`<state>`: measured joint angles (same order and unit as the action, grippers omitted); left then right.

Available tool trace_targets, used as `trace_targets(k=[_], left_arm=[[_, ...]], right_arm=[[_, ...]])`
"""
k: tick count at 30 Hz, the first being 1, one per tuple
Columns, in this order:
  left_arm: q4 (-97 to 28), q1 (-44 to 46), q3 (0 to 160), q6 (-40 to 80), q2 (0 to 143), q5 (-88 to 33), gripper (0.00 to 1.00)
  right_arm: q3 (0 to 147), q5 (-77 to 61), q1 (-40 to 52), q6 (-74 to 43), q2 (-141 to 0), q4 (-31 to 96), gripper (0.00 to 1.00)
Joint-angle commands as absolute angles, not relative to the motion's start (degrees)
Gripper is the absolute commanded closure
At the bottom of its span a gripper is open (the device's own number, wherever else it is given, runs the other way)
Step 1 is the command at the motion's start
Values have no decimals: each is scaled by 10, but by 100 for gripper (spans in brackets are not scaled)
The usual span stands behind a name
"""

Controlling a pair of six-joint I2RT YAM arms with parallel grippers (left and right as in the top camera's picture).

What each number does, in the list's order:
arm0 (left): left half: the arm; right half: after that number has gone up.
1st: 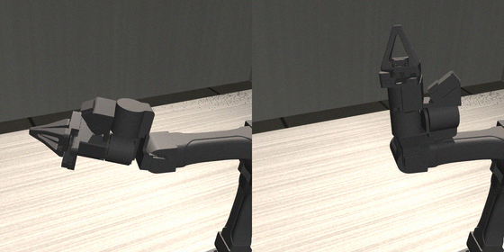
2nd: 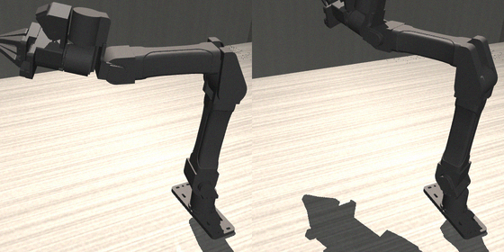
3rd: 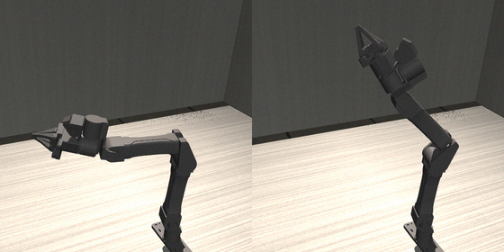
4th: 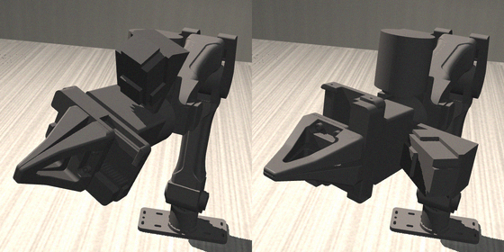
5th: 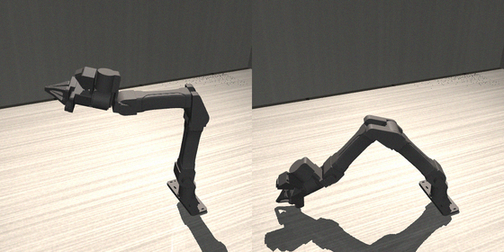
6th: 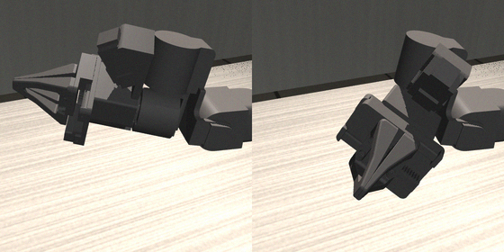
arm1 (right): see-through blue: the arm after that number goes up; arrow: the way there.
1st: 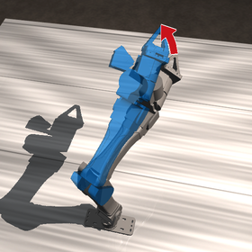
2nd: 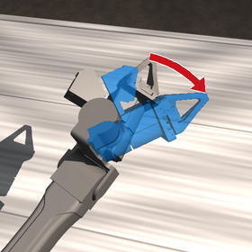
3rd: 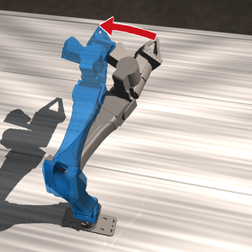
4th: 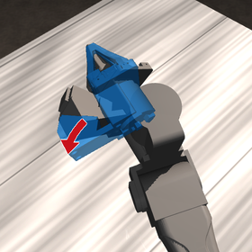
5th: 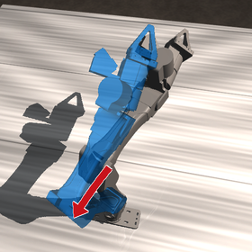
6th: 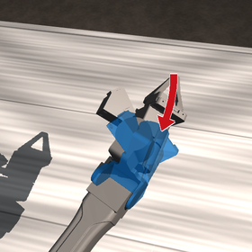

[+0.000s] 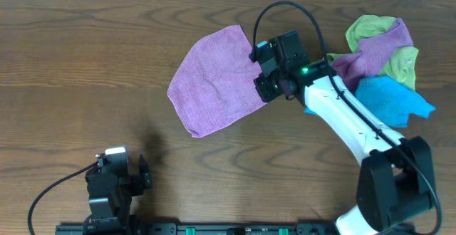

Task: Fold the cloth
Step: 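Lower the pink towel flat onto the table center with the right gripper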

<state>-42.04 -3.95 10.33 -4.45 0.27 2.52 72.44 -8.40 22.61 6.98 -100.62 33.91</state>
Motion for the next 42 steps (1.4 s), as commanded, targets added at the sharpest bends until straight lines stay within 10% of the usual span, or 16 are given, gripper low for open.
trace_targets(k=[1, 28, 42], left_arm=[[-442, -37, 98, -43, 3, 40, 5], [-372, -37, 98, -31, 3, -247, 5], [-365, -37, 98, 236, 3, -299, 5]], right_arm=[[710, -95, 220, 78, -1023, 326, 99], [704, -91, 222, 32, -1145, 393, 99], [704, -155, 295, -17, -1144, 571, 99]])
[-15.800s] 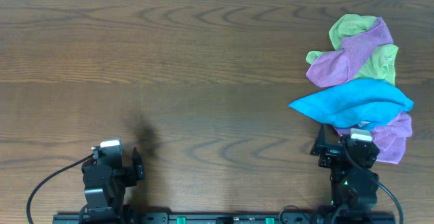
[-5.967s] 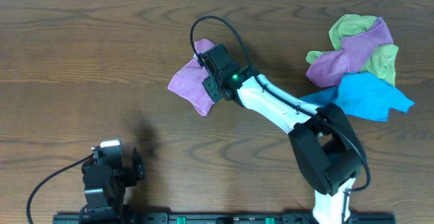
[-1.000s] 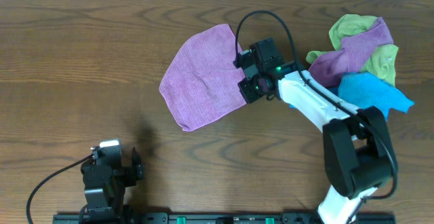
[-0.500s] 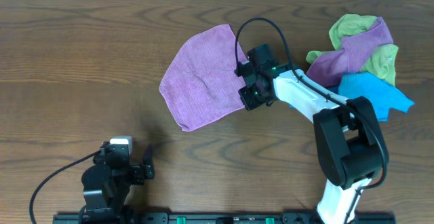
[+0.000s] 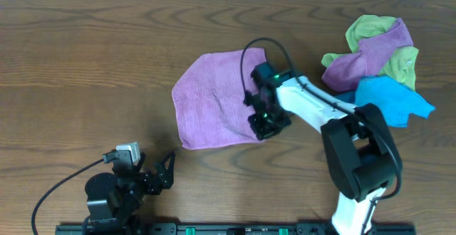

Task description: Fold the cloth

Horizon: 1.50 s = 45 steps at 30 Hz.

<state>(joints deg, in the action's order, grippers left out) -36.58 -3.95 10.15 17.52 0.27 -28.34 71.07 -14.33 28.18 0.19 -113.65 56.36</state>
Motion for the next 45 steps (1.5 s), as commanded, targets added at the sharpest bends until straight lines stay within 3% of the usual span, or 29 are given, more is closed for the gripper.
trace_targets(k=[1, 11, 16, 25, 41, 45], left_arm=[[-360, -37, 98, 241, 3, -295, 5], [-337, -37, 98, 403, 3, -301, 5], [-280, -37, 98, 414, 3, -284, 5], [-303, -37, 98, 414, 3, -271, 4], [-332, -37, 98, 414, 3, -285, 5], [-332, -37, 98, 414, 3, -285, 5]], right_arm=[[704, -153, 300, -17, -1143, 573, 99], [705, -88, 279, -17, -1007, 557, 98], [704, -43, 276, -16, -945, 473, 99], [704, -49, 244, -11, -1044, 329, 99], [704, -120, 233, -16, -1122, 296, 98], [704, -249, 235, -25, -1132, 234, 98]])
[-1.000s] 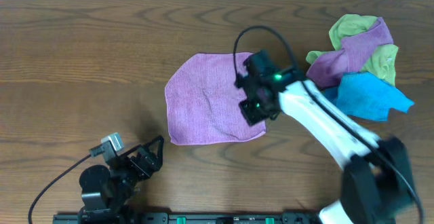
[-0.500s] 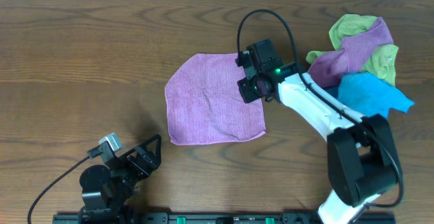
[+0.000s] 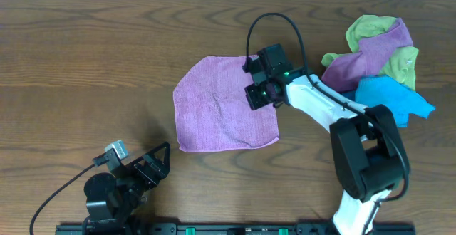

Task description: Fold the cloth

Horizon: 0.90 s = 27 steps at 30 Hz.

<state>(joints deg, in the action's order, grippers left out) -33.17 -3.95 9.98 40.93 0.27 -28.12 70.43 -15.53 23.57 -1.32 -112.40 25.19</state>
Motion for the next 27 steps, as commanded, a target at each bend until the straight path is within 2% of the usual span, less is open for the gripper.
trace_targets(k=[1, 6, 11, 16, 27], left_arm=[[-332, -37, 98, 414, 3, -285, 5], [-332, -37, 98, 414, 3, -284, 5], [-332, -37, 98, 414, 3, -283, 5], [-335, -37, 98, 414, 3, -286, 5], [-358, -37, 98, 414, 3, -286, 5]], right_arm=[[704, -277, 238, -35, -1132, 212, 99], [704, -300, 268, -58, -1136, 157, 99], [705, -257, 308, -58, -1145, 126, 99], [715, -257, 310, -83, -1167, 90, 99], [729, -239, 311, -83, -1205, 125, 99]])
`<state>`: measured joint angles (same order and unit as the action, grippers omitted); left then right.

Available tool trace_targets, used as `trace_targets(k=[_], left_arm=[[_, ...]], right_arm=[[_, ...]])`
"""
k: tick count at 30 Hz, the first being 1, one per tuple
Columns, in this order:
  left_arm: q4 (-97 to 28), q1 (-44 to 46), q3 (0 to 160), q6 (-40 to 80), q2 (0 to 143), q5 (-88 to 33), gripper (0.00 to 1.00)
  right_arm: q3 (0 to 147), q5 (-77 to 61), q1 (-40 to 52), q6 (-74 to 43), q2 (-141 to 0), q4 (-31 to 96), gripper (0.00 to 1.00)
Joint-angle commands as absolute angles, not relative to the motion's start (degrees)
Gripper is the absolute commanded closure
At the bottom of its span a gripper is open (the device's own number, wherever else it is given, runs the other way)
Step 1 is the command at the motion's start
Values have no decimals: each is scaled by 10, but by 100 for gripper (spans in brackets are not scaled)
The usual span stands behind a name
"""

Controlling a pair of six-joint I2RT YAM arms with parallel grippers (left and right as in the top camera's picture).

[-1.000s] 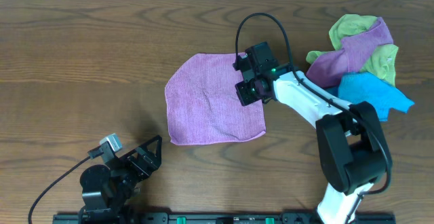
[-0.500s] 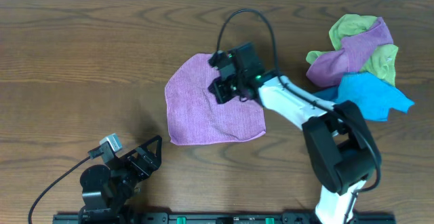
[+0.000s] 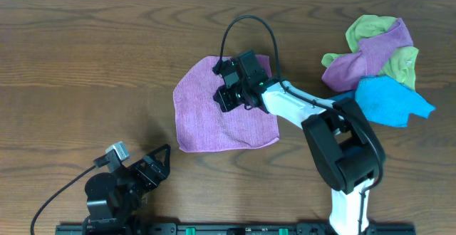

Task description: Fold the cloth

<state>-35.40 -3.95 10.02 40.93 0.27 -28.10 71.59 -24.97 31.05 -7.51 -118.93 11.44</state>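
A pink-purple cloth (image 3: 199,114) lies spread flat in the middle of the wooden table, roughly square, with its corners showing. My right gripper (image 3: 225,98) hovers over the cloth's upper middle and points down and to the left. The wrist hides its fingers, so their state does not show. My left gripper (image 3: 158,162) rests low at the front left, well off the cloth, with its fingers spread and nothing between them.
A heap of other cloths (image 3: 377,53), green, purple and blue, lies at the back right beside the right arm's reach. The arms' black base rail (image 3: 214,229) runs along the front edge.
My right gripper has moved left, from the cloth's right edge to over its upper middle. The cloth lies flat as before. The left arm has not moved.
At first my right gripper was at the right edge of a skewed cloth near the heap. Then it was at the cloth's lower right corner, with the cloth nearer the front. Later the cloth lay flat and square, and the gripper now stands over it.
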Motion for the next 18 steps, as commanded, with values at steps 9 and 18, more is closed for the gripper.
trace_targets(k=[9, 18], left_arm=[[-358, -37, 98, 414, 3, -291, 5], [-360, -37, 98, 411, 3, -249, 5]], right_arm=[[742, -139, 303, -67, -1207, 256, 99], [770, 18, 302, -51, -1207, 408, 99]])
